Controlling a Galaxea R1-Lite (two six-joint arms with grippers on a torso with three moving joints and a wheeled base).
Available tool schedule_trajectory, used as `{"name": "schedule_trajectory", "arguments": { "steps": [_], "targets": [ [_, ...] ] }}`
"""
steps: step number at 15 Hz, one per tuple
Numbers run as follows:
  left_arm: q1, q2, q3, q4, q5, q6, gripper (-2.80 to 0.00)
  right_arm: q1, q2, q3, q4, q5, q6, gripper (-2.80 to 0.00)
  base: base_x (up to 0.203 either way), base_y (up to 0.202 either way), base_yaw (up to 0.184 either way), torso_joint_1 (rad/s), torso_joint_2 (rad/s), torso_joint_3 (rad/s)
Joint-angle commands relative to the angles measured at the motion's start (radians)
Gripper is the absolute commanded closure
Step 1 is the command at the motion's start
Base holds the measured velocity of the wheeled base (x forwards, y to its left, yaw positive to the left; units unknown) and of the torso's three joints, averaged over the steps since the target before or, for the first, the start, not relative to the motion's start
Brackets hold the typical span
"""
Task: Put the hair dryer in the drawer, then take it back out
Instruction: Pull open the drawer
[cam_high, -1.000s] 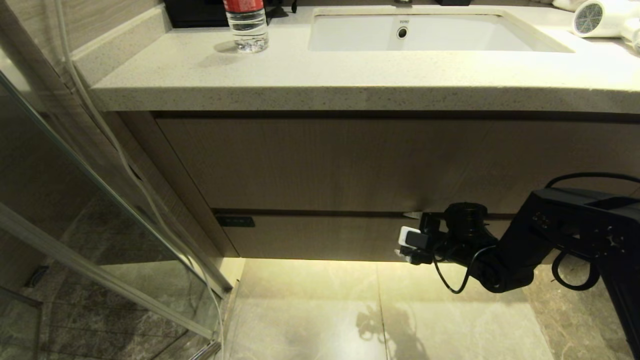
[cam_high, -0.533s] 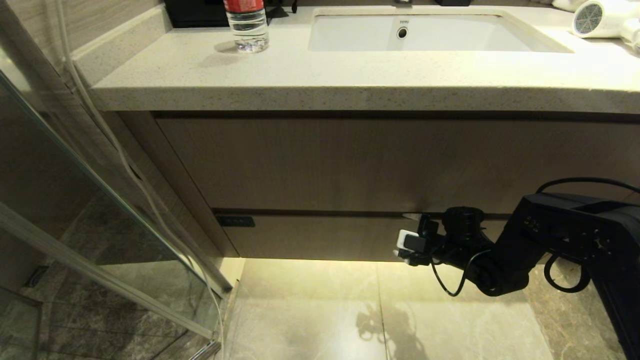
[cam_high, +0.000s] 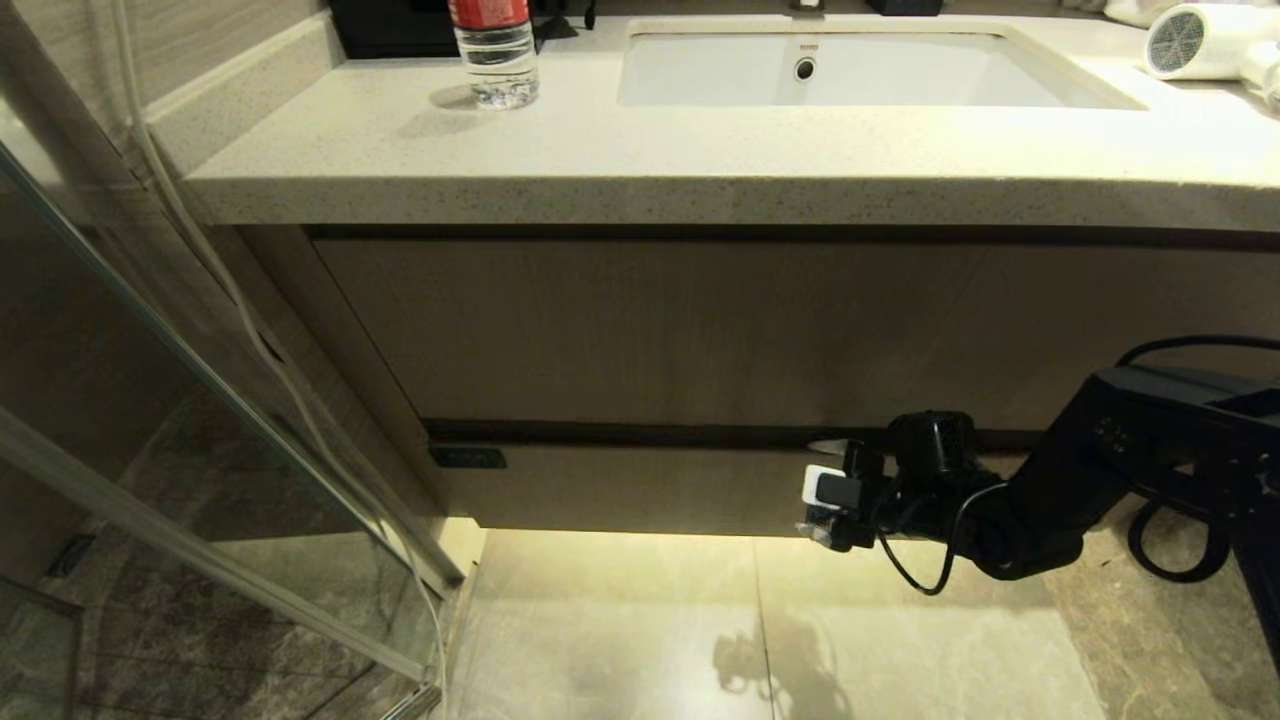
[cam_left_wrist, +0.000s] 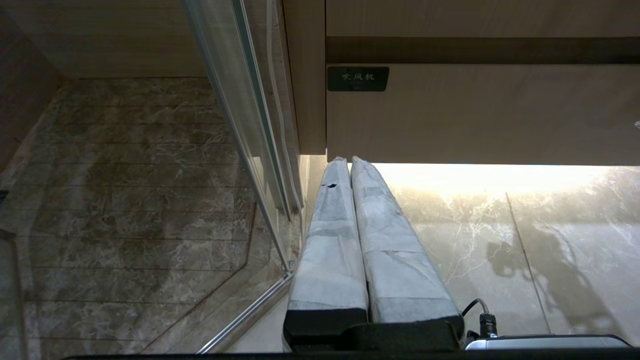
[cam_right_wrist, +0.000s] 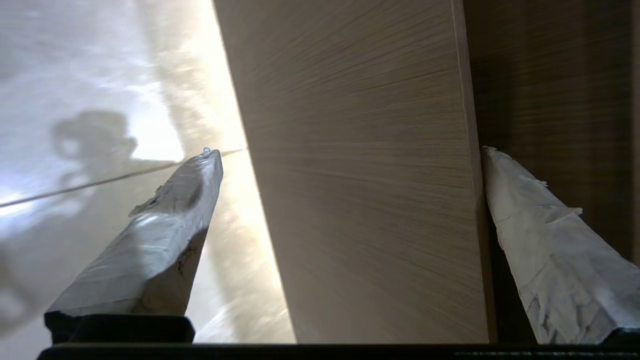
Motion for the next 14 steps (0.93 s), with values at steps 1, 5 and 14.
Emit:
{"name": "schedule_trajectory", "arguments": {
  "steps": [1,5,14],
  "targets": [
    [0.0,0.0,0.0,0.0,0.002,0.0,0.0,0.0,-0.035,0.018,0.051,0.001,-0.005,-2.8,0.0,0.0,0.0,0.0,0.0,0.0],
    [0.0,0.0,0.0,0.0,0.0,0.0,0.0,0.0,-0.09,0.015,0.128,-0.006,-0.006,-2.8,0.0,0.0,0.0,0.0,0.0,0.0],
    [0.0,0.0,0.0,0.0,0.0,0.0,0.0,-0.024,-0.848,0.176,0.703,-0.032,-0.084,-2.8,0.0,0.0,0.0,0.0,0.0,0.0]
  ]
}}
